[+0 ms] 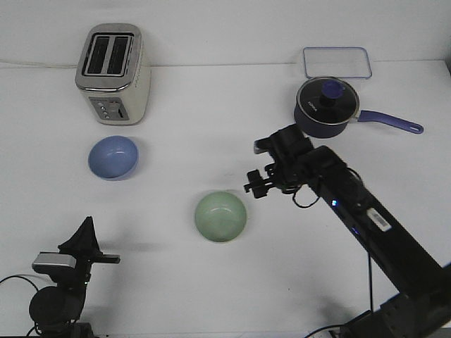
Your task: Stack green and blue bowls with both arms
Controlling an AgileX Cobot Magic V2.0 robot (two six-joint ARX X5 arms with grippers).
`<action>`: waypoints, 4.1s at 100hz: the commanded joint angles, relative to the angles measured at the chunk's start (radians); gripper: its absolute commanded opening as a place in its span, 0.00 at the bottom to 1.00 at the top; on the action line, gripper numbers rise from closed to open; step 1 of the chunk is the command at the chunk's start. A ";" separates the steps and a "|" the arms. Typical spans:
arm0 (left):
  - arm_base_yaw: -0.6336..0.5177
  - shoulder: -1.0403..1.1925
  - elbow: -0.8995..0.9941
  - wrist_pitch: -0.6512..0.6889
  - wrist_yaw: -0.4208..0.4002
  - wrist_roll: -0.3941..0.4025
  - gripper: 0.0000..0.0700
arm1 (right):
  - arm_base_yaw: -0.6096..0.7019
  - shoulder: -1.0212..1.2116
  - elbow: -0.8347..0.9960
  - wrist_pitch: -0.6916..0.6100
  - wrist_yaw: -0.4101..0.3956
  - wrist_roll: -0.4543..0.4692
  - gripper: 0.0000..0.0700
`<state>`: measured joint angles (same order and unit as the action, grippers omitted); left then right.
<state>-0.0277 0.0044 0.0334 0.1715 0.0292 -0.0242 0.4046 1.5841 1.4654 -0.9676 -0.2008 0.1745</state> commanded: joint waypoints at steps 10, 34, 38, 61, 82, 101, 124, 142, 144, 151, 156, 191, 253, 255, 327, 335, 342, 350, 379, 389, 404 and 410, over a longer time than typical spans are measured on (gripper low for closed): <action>-0.001 -0.001 -0.019 0.010 0.001 0.005 0.02 | -0.109 -0.108 0.021 -0.045 0.086 -0.081 0.61; -0.001 -0.001 -0.019 0.010 0.001 0.005 0.02 | -0.317 -0.282 -0.006 -0.094 0.103 -0.153 0.61; -0.001 -0.001 -0.019 0.010 0.001 0.005 0.02 | -0.345 -0.315 -0.027 -0.080 0.097 -0.153 0.61; -0.001 -0.001 -0.019 0.010 0.001 0.005 0.02 | -0.425 -0.556 -0.261 0.064 0.096 -0.153 0.61; -0.001 -0.001 -0.019 0.010 0.001 0.005 0.02 | -0.425 -0.770 -0.515 0.164 0.097 -0.152 0.61; -0.001 -0.001 -0.019 0.010 0.001 0.005 0.02 | -0.423 -0.926 -0.727 0.263 0.097 -0.136 0.61; -0.001 -0.001 -0.019 0.010 0.001 0.005 0.02 | -0.423 -1.062 -0.800 0.318 0.102 -0.124 0.61; -0.001 -0.001 -0.019 0.010 0.001 0.005 0.02 | -0.423 -1.108 -0.802 0.321 0.107 -0.132 0.61; -0.001 -0.001 -0.019 0.010 0.001 0.005 0.02 | -0.423 -1.110 -0.803 0.321 0.108 -0.132 0.61; -0.001 -0.001 -0.019 0.010 0.001 0.006 0.02 | -0.423 -1.115 -0.804 0.322 0.115 -0.132 0.61; -0.001 -0.001 -0.019 0.010 0.001 0.006 0.02 | -0.423 -1.116 -0.804 0.324 0.116 -0.132 0.61; -0.001 -0.001 -0.015 0.010 0.001 0.005 0.02 | -0.423 -1.118 -0.804 0.333 0.116 -0.131 0.61; 0.000 0.459 0.721 -0.595 -0.076 -0.115 0.02 | -0.423 -1.118 -0.804 0.333 0.116 -0.131 0.61; 0.000 0.491 0.754 -0.629 -0.076 -0.114 0.02 | -0.423 -1.118 -0.804 0.333 0.116 -0.131 0.61; -0.001 1.074 1.138 -1.025 -0.074 -0.050 0.27 | -0.423 -1.118 -0.804 0.333 0.116 -0.130 0.61; -0.001 1.074 1.138 -1.035 -0.074 -0.056 0.51 | -0.423 -1.118 -0.804 0.333 0.116 -0.130 0.61; -0.001 1.074 1.138 -1.040 -0.074 -0.056 0.64 | -0.423 -1.118 -0.804 0.335 0.116 -0.130 0.61; -0.001 1.075 1.138 -1.038 -0.074 -0.056 0.66 | -0.423 -1.118 -0.804 0.340 0.116 -0.130 0.61; 0.040 1.225 1.236 -1.005 -0.074 -0.056 0.66 | -0.423 -1.118 -0.804 0.340 0.116 -0.130 0.61; 0.059 1.332 1.324 -1.004 -0.074 -0.055 0.66 | -0.423 -1.118 -0.804 0.340 0.116 -0.130 0.61; 0.079 1.499 1.462 -1.000 -0.074 -0.040 0.66 | -0.423 -1.118 -0.804 0.340 0.116 -0.130 0.61; 0.081 1.561 1.508 -1.000 -0.074 -0.035 0.66 | -0.423 -1.118 -0.804 0.340 0.116 -0.130 0.61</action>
<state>0.0505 1.5028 1.4937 -0.8253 -0.0463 -0.0689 -0.0196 0.4660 0.6552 -0.6392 -0.0853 0.0410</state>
